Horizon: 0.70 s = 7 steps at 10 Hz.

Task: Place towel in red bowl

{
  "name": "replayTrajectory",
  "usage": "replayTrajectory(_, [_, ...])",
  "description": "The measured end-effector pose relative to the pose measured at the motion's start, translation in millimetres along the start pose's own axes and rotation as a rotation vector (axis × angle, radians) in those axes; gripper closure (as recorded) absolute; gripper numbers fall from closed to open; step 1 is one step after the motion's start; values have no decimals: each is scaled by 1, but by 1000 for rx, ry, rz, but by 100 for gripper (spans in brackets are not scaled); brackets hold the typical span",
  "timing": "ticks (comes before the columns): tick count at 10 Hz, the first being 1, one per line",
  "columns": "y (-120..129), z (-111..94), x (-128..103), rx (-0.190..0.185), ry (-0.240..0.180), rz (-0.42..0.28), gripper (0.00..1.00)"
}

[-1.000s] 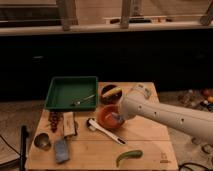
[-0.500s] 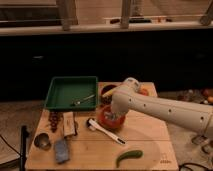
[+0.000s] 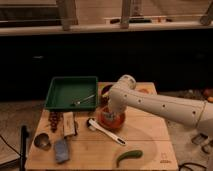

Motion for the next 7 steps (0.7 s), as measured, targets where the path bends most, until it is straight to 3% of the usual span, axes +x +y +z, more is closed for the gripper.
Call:
replayTrajectory(3, [-1,2,0,-8,-7,-6,28])
replayTrajectory(4, [-2,2,-1,-9,-9,-9,22])
replayTrajectory(7, [-4,2,-2,-13,-12,-16,20])
